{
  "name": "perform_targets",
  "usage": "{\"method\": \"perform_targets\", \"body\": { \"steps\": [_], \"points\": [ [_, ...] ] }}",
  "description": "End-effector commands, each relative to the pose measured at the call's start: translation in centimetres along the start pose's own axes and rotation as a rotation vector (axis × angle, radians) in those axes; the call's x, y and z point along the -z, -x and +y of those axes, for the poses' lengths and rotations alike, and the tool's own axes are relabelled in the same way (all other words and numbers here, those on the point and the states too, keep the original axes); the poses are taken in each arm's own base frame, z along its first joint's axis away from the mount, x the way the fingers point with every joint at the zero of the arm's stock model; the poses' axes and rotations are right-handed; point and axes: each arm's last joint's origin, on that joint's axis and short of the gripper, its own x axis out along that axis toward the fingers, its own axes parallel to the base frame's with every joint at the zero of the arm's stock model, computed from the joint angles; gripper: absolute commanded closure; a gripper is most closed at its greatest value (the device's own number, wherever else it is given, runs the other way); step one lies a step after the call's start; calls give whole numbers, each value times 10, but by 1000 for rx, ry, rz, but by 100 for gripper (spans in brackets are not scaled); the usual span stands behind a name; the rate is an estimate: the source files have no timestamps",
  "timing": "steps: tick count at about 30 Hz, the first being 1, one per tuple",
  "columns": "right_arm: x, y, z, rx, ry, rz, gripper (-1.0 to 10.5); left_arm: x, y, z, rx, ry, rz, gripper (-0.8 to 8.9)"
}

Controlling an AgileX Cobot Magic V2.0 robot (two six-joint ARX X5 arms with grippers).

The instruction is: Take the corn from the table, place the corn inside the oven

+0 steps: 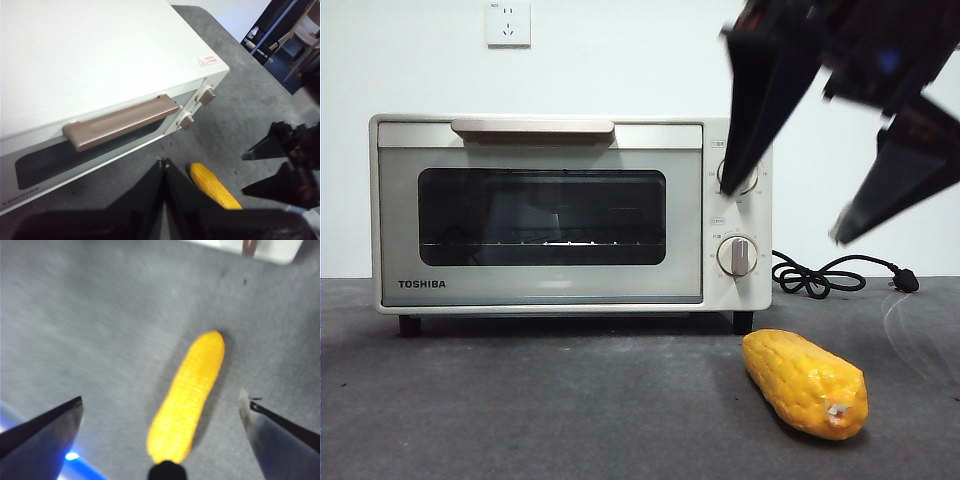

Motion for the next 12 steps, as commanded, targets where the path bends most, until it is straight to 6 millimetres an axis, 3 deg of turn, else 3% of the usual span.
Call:
{"method": "perform_targets", "body": {
  "steps": [1, 12],
  "points": [
    [-2, -13, -1, 44, -19, 36, 411, -1, 0, -1, 4, -17, -4, 818],
    [2, -64, -10, 88, -44, 223, 414, -1, 0, -1, 3, -16, -3, 818]
  ]
}}
